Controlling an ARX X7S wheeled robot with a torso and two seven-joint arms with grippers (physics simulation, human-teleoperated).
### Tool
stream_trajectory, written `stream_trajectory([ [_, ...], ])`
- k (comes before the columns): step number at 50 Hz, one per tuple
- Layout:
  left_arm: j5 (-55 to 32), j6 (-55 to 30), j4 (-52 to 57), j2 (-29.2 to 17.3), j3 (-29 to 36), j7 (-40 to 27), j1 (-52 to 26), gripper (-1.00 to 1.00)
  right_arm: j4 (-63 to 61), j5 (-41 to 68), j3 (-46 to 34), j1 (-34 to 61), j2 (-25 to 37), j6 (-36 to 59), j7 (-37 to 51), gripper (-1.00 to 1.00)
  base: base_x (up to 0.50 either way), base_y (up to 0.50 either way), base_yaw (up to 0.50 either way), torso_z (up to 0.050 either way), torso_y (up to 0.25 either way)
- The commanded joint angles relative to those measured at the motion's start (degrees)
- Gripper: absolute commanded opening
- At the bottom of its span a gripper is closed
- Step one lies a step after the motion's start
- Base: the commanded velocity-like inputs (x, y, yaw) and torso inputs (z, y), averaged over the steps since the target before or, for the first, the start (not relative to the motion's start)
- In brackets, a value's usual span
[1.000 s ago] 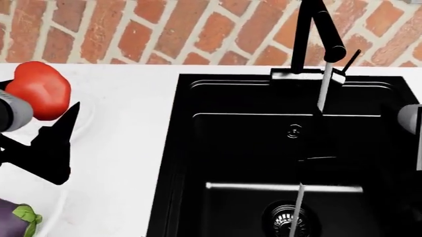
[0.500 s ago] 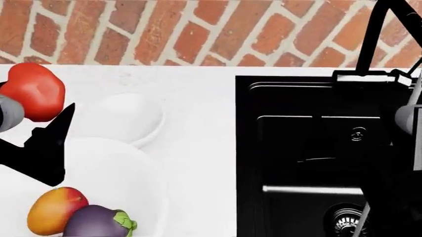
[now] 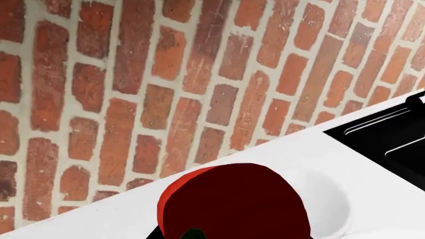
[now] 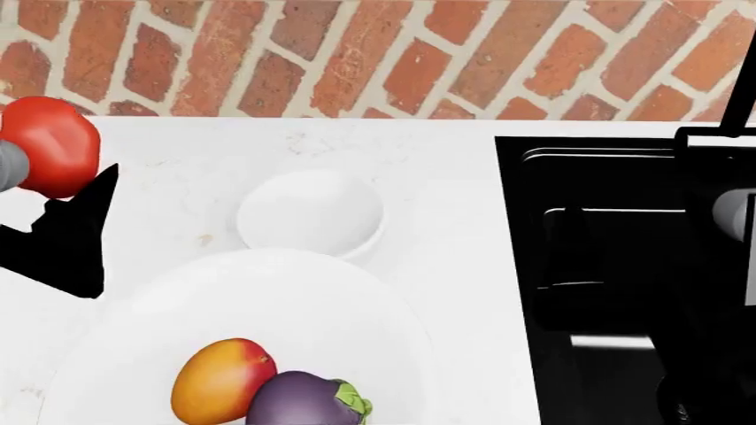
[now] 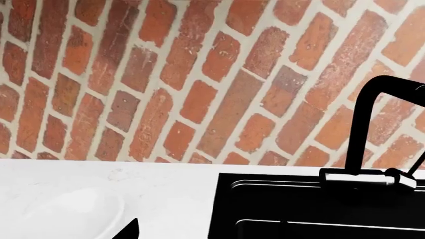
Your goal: Pick the eggplants and mangos from the sink and place them in one bowl. Place the bell pepper in the other bowl. Then turn off the sink faucet.
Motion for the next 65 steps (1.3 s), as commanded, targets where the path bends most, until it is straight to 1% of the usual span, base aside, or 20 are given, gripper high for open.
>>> stream_trajectory([
  [1,2.25,2.19,-6.5,1.16,-0.74,3.84,-0.99,-1.0,-0.48,-0.12,0.18,0.43,0.25,0.49,0.39,1.0,0.0,0.0,0.0,0.0,0.0],
  [5,3.94,1.72,-8.39,3.23,0.54,4.45,-2.06,-1.0,0.0,-0.41,-0.4,1.28,-0.08,0.7,0.23,1.0,0.0,0.0,0.0,0.0,0.0],
  [13,4.26,0.92,-9.81,1.31,-0.18,6.23,-4.11,-1.0,0.3,-1.17,-1.44,2.01,-0.14,1.08,-0.1,1.0,0.02,0.0,0.0,0.0,0.0],
  [18,5.46,0.58,-10.42,1.91,0.6,6.87,-4.76,-1.0,-0.06,-1.32,-1.56,2.22,0.19,1.21,-0.14,1.0,0.19,0.0,0.0,0.0,0.0],
  [24,6.45,1.81,-10.22,2.91,1.17,6.45,-3.04,-1.0,-1.15,-1.17,-1.1,0.63,0.88,0.92,-0.05,1.0,0.28,0.0,0.0,0.0,0.0],
  [27,6.36,2.08,-10.18,2.44,1.05,6.91,-2.6,-1.0,-1.2,-1.2,-1.21,0.26,0.86,0.86,-0.14,1.0,0.33,0.0,0.0,0.0,0.0],
  [31,7.65,2.32,-12.21,3.82,1.68,7.69,-3.22,-1.0,-0.16,-1.52,-2.28,1.62,0.22,1.48,-0.35,1.0,0.33,0.0,0.0,0.0,0.0],
  [41,7.55,2.34,-12.65,3.68,1.76,8.94,-3.3,-1.0,0.39,-0.75,-2.4,2.83,0.09,2.36,0.14,1.0,0.31,0.02,0.0,0.0,0.002],
  [45,6.71,0.97,-14.93,5.49,1.93,8.71,-5.24,-1.0,1.32,1.09,-2.46,3.71,-0.24,3.86,0.93,1.0,0.03,0.0,0.0,0.0,0.0],
  [49,7.07,-2.15,-19.8,9.95,4.4,12.33,-10.15,-1.0,0.9,2.42,-1.49,3.49,0.01,4.18,2.04,1.0,0.0,0.0,0.0,0.0,0.0],
  [51,5.91,-3.6,-23.51,12.97,5.19,16.53,-13.29,-1.0,0.65,2.67,-1.21,2.93,0.06,4.04,2.24,1.0,0.0,0.0,0.0,0.0,0.0],
  [52,7.88,-4.17,-25.71,14.73,7.06,19.5,-15.64,-1.0,0.63,2.76,-1.11,2.74,0.06,4.0,2.34,1.0,0.0,0.0,0.0,0.0,0.0],
  [54,8.11,-5.59,-30.23,17.5,8.18,21.87,-18.4,-1.0,0.46,2.87,-0.79,1.88,0.14,3.7,2.45,1.0,0.0,0.0,0.0,0.0,0.0],
  [55,9.37,-5.94,-33.16,19.21,9.67,25.46,-20.59,-1.0,0.44,3.06,-0.6,1.68,0.2,3.68,2.56,1.0,0.0,0.0,0.0,0.0,0.0],
  [57,9.23,-9.17,-42.26,23.64,11.85,31.67,-25.29,-1.0,0.42,3.4,-0.35,1.68,0.33,3.76,2.74,1.0,0.0,0.0,0.0,0.0,0.005],
  [59,12.21,-10.65,-49.5,27.55,15.63,36.13,-28.92,-1.0,0.55,3.63,-0.41,1.83,0.42,4.04,2.84,1.0,0.0,0.0,0.0,0.0,0.0],
  [61,12.5,-12.82,-56.66,30.86,16.84,39.34,-32.23,-1.0,0.32,4.03,-0.17,1.36,0.66,4.12,2.92,1.0,0.0,0.0,0.0,0.0,0.0],
  [62,13.91,-13.07,-62.53,33.59,18.04,41.33,-34.64,-1.0,0.33,4.22,0.04,0.93,0.72,3.95,2.76,1.0,0.0,0.0,0.0,0.0,0.0],
  [64,16.81,-13.0,-73.51,39.31,21.59,48.89,-38.57,-1.0,0.48,4.17,0.46,0.03,0.64,3.34,2.58,1.0,0.0,0.0,0.0,0.0,0.0],
  [65,17.96,-12.49,-76.51,40.78,23.17,52.93,-39.73,-1.0,0.6,4.02,0.55,-0.31,0.61,3.09,2.46,1.0,0.0,0.0,0.0,0.0,0.0],
])
